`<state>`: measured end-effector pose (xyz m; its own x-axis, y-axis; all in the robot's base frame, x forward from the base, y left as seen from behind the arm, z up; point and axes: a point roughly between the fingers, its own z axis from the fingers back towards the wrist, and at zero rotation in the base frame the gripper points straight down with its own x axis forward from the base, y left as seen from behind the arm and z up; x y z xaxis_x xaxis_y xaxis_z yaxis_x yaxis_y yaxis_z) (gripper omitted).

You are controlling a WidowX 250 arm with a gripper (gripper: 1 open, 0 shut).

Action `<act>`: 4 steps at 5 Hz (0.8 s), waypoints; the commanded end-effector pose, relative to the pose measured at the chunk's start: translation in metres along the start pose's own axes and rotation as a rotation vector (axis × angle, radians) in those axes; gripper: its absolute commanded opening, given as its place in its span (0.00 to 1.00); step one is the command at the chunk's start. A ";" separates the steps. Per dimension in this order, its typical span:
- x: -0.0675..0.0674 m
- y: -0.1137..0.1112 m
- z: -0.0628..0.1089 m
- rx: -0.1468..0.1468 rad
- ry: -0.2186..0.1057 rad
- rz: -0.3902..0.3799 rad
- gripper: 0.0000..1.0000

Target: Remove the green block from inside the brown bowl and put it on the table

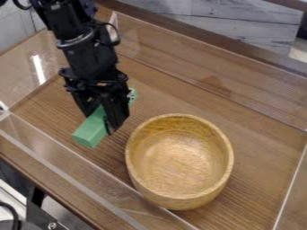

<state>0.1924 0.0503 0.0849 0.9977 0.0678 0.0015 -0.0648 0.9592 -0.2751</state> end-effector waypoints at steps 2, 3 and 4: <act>0.004 0.011 0.000 0.019 -0.016 -0.024 0.00; 0.004 0.016 -0.002 0.019 -0.014 -0.028 0.00; 0.006 0.020 -0.004 0.019 -0.012 -0.027 0.00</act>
<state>0.1911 0.0631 0.0684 0.9992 0.0372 -0.0118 -0.0390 0.9605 -0.2755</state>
